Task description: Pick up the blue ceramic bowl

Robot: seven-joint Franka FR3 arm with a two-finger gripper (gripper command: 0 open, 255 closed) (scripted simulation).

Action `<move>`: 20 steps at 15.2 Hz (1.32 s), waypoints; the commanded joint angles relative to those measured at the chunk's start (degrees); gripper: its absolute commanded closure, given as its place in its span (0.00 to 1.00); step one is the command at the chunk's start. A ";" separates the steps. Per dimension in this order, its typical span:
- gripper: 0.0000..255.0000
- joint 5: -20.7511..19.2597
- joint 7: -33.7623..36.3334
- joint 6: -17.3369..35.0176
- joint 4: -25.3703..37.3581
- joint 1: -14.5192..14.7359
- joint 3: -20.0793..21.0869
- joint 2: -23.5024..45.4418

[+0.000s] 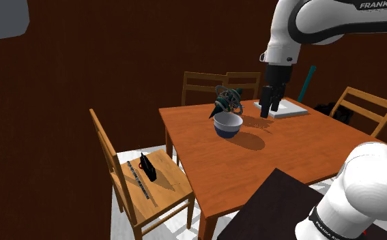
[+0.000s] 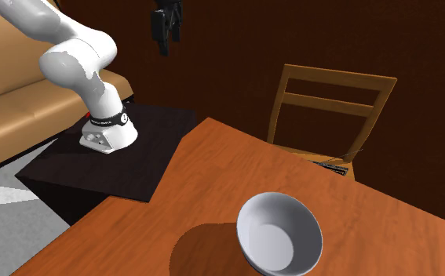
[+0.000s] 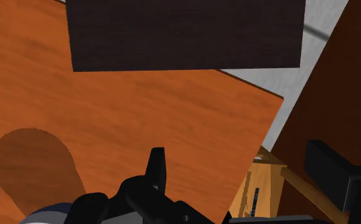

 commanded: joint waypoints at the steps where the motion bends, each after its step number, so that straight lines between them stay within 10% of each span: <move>1: 0.00 0.00 0.00 0.00 0.00 0.00 0.00 0.00; 20: 0.00 -8.66 -5.41 35.46 3.93 -4.05 -5.35 33.38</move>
